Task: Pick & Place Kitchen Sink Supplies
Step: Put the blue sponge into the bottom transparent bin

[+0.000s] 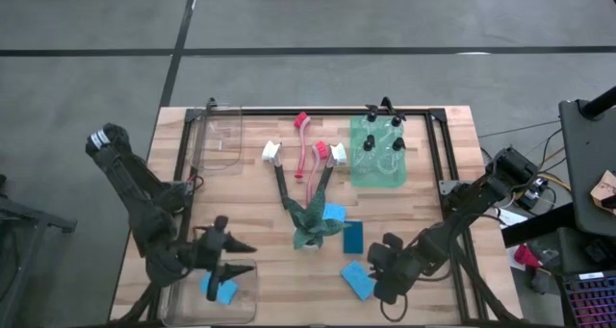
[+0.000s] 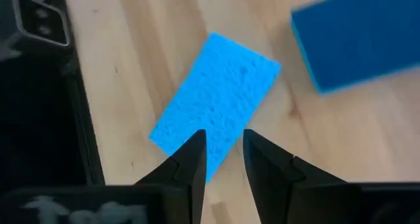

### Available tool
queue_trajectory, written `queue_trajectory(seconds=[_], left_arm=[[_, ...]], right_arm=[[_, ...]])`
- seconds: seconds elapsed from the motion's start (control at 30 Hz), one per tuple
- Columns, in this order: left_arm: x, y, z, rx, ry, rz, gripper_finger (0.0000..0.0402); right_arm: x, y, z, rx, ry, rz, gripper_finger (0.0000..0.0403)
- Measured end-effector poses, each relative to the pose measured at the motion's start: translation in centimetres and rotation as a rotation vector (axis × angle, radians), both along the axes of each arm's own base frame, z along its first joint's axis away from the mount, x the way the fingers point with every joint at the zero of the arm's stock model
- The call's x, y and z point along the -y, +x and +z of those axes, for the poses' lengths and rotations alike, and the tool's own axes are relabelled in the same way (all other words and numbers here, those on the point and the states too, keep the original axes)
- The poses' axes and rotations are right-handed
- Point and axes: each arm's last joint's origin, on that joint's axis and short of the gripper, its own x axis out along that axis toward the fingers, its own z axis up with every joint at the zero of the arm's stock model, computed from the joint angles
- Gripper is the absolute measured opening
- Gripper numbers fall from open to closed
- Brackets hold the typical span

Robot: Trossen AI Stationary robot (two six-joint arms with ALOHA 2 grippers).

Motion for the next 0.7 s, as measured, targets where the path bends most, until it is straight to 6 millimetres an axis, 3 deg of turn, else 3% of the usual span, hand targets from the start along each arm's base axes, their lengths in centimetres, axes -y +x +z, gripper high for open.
queue_trajectory(seconds=[0.17,0.3,0.47,0.7], left_arm=[[0.6,1.0,0.7,0.125,0.283,0.153,0.0198],[1.0,2.6,1.6,0.207,0.409,0.224,0.0198],[1.3,4.8,2.1,0.336,0.564,0.143,0.0198],[0.9,6.1,2.5,0.461,0.621,0.049,0.0197]], right_arm=[[-0.1,0.0,-0.1,-0.047,0.098,-0.115,0.0091],[-0.3,0.2,-0.8,-0.076,0.121,-0.183,0.0087],[-0.5,0.6,-1.6,-0.090,0.133,-0.206,0.0089],[-0.6,0.8,-2.3,-0.106,0.141,-0.269,0.0093]])
